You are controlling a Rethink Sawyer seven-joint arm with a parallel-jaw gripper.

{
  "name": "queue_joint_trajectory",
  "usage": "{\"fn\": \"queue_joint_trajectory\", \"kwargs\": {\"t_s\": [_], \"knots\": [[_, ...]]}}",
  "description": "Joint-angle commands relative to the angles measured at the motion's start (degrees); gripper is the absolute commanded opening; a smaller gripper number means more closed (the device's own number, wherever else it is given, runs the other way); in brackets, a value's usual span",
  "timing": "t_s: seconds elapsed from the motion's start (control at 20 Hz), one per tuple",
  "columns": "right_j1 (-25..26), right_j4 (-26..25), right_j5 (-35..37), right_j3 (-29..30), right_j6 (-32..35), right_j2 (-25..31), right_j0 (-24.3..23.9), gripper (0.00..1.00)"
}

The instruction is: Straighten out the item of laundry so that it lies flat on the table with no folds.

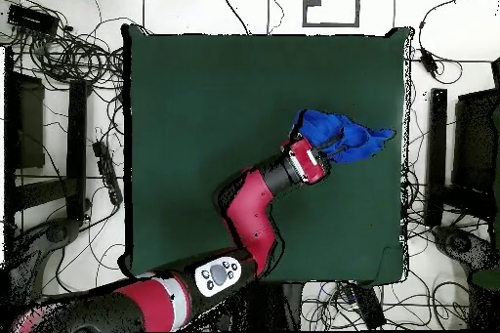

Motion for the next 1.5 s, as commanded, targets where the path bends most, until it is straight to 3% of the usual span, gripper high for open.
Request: {"fn": "queue_joint_trajectory", "kwargs": {"t_s": [0.05, 0.1, 0.5, 1.0, 1.1, 1.35, 1.5], "knots": [[0.14, 12.48, -6.33, -0.98, -1.13, 12.04, 1.73, 0.00], [-0.87, 21.90, -10.43, -2.26, -11.35, 15.76, 1.59, 1.00], [-4.48, 27.19, -13.41, -0.10, -13.73, 18.25, 5.35, 1.00], [-4.53, 24.54, -15.62, -3.06, -14.78, 21.32, 3.59, 1.00], [-5.07, 23.21, -13.63, -3.18, -13.86, 22.80, 3.09, 1.00], [-8.97, 14.67, 1.02, -0.45, -11.15, 25.81, 0.58, 1.00], [-12.77, 12.31, 7.70, 2.16, -12.98, 28.31, -1.74, 1.00]]}}
